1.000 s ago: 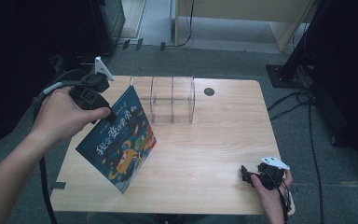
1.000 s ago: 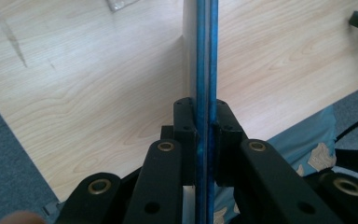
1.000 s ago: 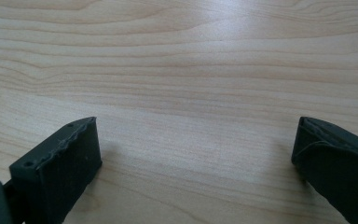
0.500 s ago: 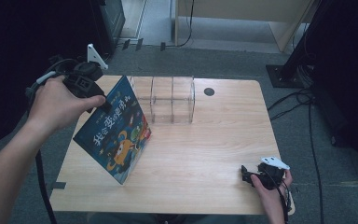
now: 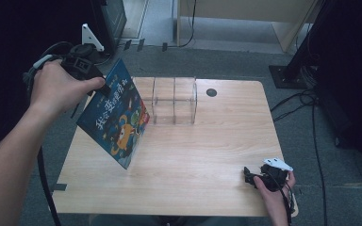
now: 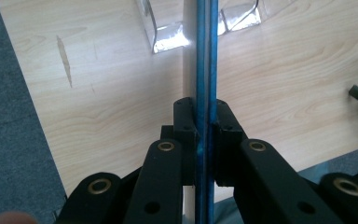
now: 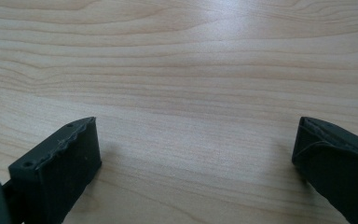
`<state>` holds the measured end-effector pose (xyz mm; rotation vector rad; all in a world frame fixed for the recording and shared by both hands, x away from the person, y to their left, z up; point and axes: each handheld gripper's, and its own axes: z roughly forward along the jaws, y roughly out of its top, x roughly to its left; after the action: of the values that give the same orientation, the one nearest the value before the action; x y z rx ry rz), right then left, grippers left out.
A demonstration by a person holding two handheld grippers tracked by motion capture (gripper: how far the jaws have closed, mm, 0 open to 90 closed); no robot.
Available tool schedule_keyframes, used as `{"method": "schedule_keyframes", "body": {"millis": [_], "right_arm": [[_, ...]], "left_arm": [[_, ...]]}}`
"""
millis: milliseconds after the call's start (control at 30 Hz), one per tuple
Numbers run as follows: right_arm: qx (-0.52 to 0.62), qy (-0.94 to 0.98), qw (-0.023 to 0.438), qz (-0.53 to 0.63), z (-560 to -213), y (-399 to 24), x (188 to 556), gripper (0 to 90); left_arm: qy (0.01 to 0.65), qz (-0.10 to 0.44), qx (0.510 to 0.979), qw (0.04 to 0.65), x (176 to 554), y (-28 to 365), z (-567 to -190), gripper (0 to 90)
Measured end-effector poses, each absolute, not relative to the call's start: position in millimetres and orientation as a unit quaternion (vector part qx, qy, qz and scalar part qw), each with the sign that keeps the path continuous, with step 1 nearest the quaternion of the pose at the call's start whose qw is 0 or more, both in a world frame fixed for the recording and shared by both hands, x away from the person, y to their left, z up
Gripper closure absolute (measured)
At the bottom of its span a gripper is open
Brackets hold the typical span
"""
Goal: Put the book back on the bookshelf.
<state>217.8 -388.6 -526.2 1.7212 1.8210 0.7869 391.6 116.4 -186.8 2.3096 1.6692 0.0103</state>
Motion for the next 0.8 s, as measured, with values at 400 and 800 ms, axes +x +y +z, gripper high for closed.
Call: {"method": "schedule_keyframes", "body": {"millis": [400, 800], "right_arm": [[0.634, 0.671, 0.255, 0.29, -526, -389, 218, 0.3], [0.634, 0.67, 0.254, 0.29, -526, -389, 218, 0.3]], "left_arm": [[0.606, 0.016, 0.779, 0.158, 416, 118, -182, 84.3], [0.622, 0.012, 0.766, 0.16, 444, 100, -199, 84.3]]}}
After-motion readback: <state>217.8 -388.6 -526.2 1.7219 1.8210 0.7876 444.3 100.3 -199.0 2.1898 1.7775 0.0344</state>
